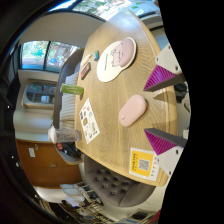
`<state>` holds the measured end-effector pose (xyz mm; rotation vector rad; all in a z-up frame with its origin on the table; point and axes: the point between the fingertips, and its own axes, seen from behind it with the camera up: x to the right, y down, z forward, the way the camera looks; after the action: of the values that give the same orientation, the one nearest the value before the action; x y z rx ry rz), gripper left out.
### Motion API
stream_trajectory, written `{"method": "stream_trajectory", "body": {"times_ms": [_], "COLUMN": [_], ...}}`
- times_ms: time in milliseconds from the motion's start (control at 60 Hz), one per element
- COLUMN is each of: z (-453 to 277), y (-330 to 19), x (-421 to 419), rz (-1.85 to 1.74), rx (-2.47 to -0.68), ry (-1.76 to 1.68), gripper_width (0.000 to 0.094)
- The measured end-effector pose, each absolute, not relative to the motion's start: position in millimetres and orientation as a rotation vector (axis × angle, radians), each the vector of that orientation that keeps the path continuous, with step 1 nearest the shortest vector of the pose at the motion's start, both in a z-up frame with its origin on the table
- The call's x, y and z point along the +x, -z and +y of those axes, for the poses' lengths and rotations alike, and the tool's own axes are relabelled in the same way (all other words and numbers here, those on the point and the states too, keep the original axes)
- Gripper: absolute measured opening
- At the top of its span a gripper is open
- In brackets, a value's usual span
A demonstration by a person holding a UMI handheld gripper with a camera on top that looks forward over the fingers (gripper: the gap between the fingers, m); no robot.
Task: Arrange mouse
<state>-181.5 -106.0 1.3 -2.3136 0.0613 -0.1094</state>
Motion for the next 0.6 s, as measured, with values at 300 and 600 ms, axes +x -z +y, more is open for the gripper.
{"method": "stream_trajectory", "body": {"times_ms": [300,600], "z": [-51.0,-13.7], "y": [17.0,15.5], "x": [-159.7,-156.3], "rz": [0.023,0.001], "rx": [-2.231,-2.136], "ry": [-0.010,-0.056], "gripper_width": [0.0746,0.0470]}}
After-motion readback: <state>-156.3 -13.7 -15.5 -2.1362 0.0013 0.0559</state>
